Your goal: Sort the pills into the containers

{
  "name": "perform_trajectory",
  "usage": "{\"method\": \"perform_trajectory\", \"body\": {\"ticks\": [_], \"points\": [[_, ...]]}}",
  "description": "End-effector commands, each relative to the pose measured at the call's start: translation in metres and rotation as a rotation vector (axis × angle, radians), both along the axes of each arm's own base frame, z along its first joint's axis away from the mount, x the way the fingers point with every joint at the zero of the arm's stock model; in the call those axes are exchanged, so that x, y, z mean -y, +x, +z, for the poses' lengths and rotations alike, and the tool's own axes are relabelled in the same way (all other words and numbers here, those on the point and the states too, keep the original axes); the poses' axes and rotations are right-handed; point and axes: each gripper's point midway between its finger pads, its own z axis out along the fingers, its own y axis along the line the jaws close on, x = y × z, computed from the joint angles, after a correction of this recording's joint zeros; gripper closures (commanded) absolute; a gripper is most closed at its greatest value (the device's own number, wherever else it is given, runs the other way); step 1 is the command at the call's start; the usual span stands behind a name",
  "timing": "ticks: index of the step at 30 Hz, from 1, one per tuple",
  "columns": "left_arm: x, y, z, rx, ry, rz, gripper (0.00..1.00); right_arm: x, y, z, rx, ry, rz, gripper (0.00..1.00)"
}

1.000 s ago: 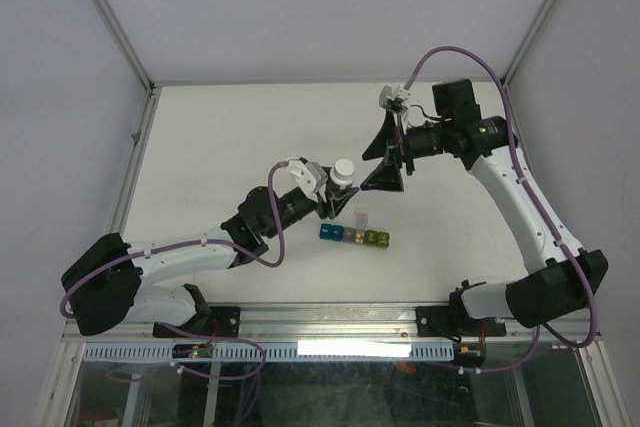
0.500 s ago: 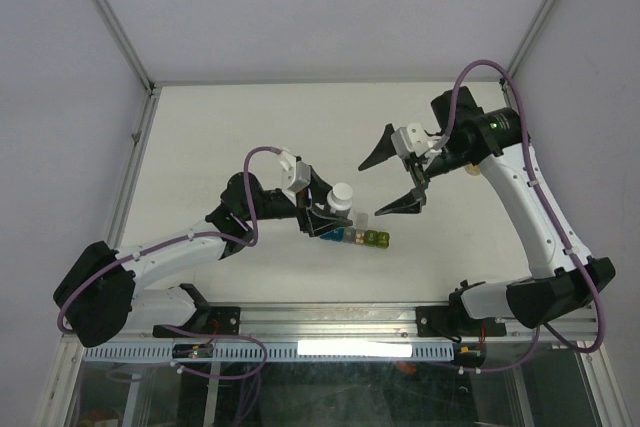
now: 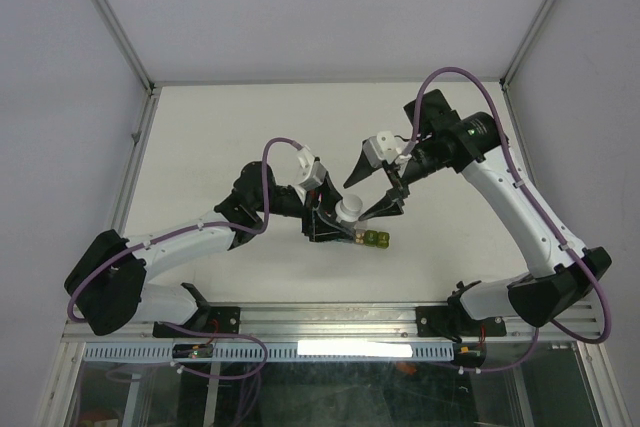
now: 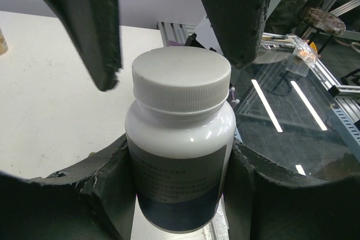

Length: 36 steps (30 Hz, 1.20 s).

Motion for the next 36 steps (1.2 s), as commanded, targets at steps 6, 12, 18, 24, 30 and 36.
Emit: {"method": "perform_trajectory", "body": {"ticks": [6, 12, 18, 24, 30, 36], "points": [[-0.001, -0.003, 0.025, 0.057, -0.051, -0.038, 1.0, -0.006, 0.0, -0.005, -0.021, -0.033, -0.019, 0.45], [-0.001, -0.004, 0.026, 0.056, -0.06, -0.036, 1.0, -0.005, -0.003, -0.008, -0.037, -0.043, -0.024, 0.58], [-0.003, -0.001, 0.031, 0.071, -0.091, 0.009, 1.0, -0.006, -0.002, -0.013, -0.107, -0.077, -0.084, 0.67], [-0.005, 0.003, 0.036, 0.103, -0.119, 0.048, 1.0, -0.005, -0.003, -0.025, -0.212, -0.15, -0.125, 0.61], [-0.006, 0.012, 0.043, 0.121, -0.145, 0.11, 1.0, -0.006, 0.008, -0.033, -0.273, -0.206, -0.215, 0.64], [-0.019, 0.057, 0.072, 0.244, -0.258, 0.421, 1.0, -0.007, 0.033, -0.063, -0.432, -0.343, -0.452, 0.73]]}}
